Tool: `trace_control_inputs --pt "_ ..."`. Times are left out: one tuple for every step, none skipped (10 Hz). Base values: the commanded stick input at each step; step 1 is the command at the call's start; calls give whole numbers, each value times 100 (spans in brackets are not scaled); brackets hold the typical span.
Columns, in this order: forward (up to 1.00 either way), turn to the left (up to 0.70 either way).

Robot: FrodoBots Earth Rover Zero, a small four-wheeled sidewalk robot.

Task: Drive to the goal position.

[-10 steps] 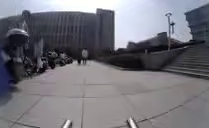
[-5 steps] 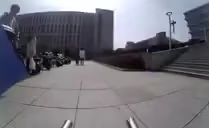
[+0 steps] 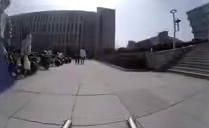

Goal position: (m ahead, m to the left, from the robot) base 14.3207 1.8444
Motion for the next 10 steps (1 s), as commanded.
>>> trace_control_inputs --pt "70 -26" --pt "70 -13" --pt "70 -1" --pt "70 1" --pt "70 1" --pt "70 1" --pt "70 1" --pt "70 1" --pt "70 1" --pt "70 1"
